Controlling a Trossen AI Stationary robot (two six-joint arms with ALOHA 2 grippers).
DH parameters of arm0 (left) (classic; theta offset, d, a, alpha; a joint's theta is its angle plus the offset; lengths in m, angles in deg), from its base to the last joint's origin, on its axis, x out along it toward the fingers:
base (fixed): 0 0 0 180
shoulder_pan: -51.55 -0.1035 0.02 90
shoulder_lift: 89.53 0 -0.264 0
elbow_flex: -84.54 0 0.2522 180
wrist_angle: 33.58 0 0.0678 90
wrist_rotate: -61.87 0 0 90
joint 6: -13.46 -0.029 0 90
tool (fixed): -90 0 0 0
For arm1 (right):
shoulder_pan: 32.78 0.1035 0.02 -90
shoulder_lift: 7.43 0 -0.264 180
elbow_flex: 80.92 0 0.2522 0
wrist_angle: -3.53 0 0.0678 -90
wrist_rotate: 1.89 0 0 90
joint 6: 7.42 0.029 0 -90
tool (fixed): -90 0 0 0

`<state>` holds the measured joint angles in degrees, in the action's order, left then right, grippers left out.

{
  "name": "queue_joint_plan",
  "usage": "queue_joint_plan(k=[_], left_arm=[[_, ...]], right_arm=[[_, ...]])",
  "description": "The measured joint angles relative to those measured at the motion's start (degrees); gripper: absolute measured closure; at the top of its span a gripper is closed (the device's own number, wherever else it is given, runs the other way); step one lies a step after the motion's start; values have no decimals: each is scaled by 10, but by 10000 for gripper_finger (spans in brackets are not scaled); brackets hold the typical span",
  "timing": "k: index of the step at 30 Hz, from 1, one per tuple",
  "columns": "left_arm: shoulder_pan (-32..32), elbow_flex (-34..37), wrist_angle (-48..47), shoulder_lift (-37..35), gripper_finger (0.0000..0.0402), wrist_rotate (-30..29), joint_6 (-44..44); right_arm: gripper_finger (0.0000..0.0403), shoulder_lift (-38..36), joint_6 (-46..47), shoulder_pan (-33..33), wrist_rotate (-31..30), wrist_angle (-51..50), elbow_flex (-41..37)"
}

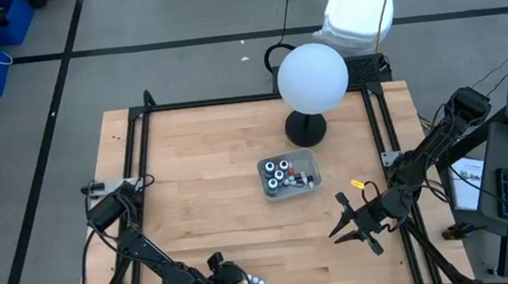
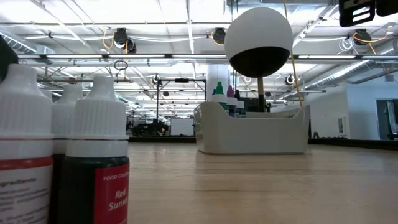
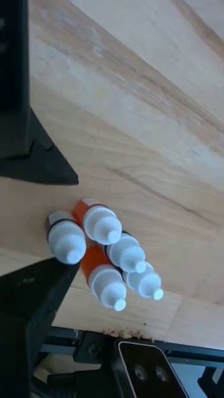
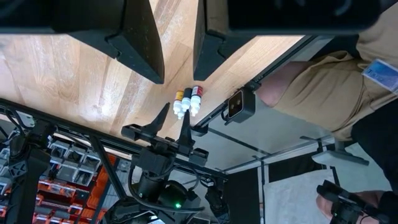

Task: Pick & Place food coloring
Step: Put the black food coloring bottle into the gray bin

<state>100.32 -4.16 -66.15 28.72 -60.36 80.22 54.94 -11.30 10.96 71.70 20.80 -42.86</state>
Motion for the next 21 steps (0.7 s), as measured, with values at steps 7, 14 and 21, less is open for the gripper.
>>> queue_joint_plan(k=[7, 14, 21], left_arm=[[0, 0, 11, 0, 285, 11, -20], [0, 0, 26, 0, 327, 12, -61], [2, -1, 26, -1, 325, 46, -66]], right_arm=[[326, 0, 0, 0, 0, 0, 0], [326, 0, 0, 0, 0, 0, 0], [326, 0, 0, 0, 0, 0, 0]])
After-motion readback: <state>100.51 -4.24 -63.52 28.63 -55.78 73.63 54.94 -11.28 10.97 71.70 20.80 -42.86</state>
